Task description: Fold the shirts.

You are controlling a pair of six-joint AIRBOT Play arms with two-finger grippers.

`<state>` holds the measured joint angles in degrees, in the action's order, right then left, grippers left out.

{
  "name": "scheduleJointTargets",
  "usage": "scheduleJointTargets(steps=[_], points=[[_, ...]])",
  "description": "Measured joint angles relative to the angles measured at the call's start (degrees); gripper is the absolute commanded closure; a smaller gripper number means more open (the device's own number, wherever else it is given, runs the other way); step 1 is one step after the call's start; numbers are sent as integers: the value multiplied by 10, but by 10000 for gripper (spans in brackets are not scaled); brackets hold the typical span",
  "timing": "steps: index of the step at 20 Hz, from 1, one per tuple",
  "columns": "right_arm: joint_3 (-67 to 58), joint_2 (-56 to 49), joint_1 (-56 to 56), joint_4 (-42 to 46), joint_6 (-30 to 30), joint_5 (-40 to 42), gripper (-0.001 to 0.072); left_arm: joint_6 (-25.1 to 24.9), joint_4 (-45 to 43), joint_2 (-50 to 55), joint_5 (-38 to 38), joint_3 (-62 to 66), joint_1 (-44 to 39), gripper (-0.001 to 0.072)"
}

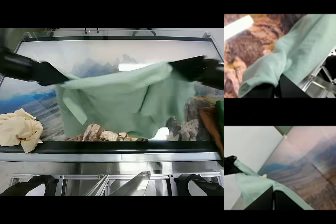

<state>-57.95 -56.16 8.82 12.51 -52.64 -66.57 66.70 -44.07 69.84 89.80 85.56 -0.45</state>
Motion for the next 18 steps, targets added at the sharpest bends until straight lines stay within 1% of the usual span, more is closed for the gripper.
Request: scheduleJointTargets(steps=[1, 2, 3, 4, 5, 7, 9, 11, 12, 14, 16, 18], points=[[0, -37, -12, 15, -3, 24, 657, -8, 0, 29, -9, -14, 4, 685], [0, -80, -21, 25, -2, 50, 468, -13, 0, 59, -20, -22, 9, 635], [-4, -125, -28, 27, 7, 75, 396, -17, 0, 92, -30, -24, 17, 358], [-10, -165, -29, 27, 16, 95, 395, -20, 0, 128, -38, -21, 28, 66], [-19, -205, -27, 26, 24, 106, 395, -20, 0, 163, -43, -11, 42, -9], [-37, -255, -10, 26, 33, 107, 395, -8, 2, 223, -41, 19, 74, -8], [-49, -278, 19, 44, 38, 85, 379, 16, 2, 266, -19, 47, 111, -8], [-54, -288, 46, 94, 28, 53, 149, 37, 2, 289, 6, 49, 144, -7], [-55, -291, 54, 126, 15, 41, 135, 46, 2, 292, 16, 36, 156, -7], [-51, -297, 58, 183, -11, 23, 137, 54, 1, 290, 24, -9, 167, -7], [-43, -302, 45, 216, -27, 15, 139, 54, -6, 283, 21, -68, 165, -6], [-38, -310, 11, 228, -35, 10, 140, 54, -32, 278, 8, -122, 153, -6]])
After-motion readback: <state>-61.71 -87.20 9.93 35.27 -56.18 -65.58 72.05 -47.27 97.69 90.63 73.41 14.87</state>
